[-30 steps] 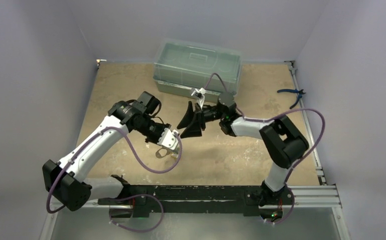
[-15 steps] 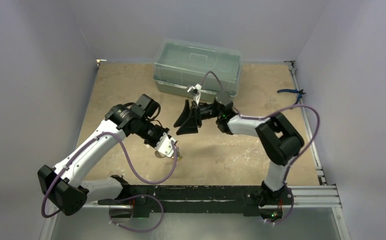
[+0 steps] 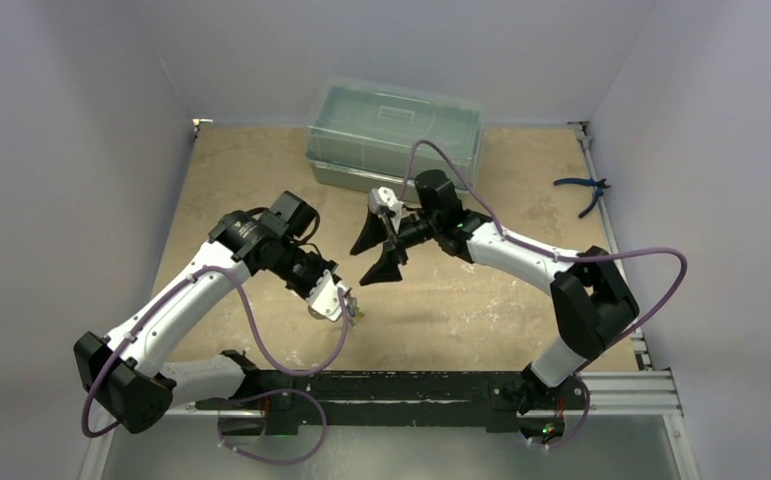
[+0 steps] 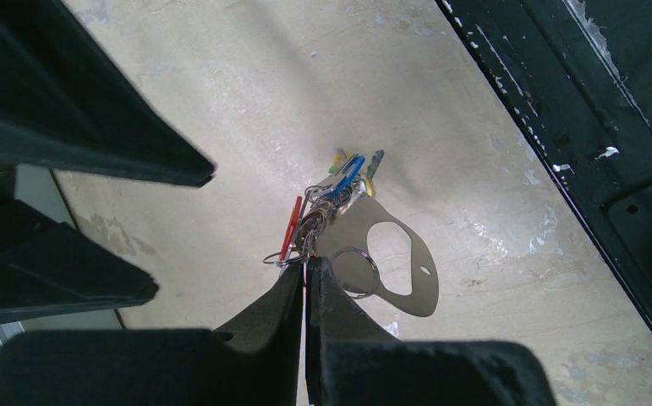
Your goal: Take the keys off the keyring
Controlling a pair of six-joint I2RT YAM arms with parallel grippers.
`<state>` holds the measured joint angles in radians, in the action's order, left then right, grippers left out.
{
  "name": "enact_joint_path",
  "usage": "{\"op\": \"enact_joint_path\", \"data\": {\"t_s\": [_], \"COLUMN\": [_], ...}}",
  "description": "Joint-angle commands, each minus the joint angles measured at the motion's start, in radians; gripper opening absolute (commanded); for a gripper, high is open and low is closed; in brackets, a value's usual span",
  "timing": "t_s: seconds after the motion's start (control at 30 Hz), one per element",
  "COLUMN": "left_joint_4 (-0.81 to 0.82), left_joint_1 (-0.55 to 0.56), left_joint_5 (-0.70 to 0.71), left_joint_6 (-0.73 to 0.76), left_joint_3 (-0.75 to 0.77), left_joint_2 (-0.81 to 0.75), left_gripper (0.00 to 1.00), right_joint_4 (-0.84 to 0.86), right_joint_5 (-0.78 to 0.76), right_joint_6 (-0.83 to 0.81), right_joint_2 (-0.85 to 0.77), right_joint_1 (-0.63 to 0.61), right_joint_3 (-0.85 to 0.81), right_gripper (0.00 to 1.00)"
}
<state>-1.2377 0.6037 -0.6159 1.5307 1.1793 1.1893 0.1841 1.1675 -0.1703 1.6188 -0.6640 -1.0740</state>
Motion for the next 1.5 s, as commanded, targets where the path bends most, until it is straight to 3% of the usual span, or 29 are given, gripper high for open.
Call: {"op": "enact_joint_path", "data": {"t_s": [0.0, 0.37, 0.9, 1.23, 1.47], "left_joint_4": [0.009, 0.010, 0.021, 0.024, 0.043], "left_joint_1": [0.006, 0.014, 0.017, 0.017, 0.017], "left_joint_5": [-0.043, -0.053, -0.063, -0.058, -0.068], "left_joint_6": [0.035, 0.022, -0.007, -0.019, -0.047], "left_joint_3": [-0.007, 0.001, 0.009, 0.012, 0.015], "left_joint_2": [-0.016, -0.002, 0.006, 0.007, 0.009], "left_gripper": [0.00, 0.00, 0.00, 0.00, 0.00], "right_joint_4": [-0.181, -0.136, -0.149, -0.180, -0.176], "right_joint_5": [0.001, 0.015, 0.038, 0.044, 0.050], "right_joint_6": [-0.227, -0.174, -0.159, -0.187, -0.174], "right_joint_2": [-0.021, 0.003, 0.036, 0.029, 0.033], "right_joint_1": [-0.046, -0.078, -0.127, -0.132, -0.132], "right_joint_3": [-0.043, -0.065, -0.103, -0.096, -0.102], "right_gripper": [0.76, 0.63, 0.56, 0.27, 0.19]}}
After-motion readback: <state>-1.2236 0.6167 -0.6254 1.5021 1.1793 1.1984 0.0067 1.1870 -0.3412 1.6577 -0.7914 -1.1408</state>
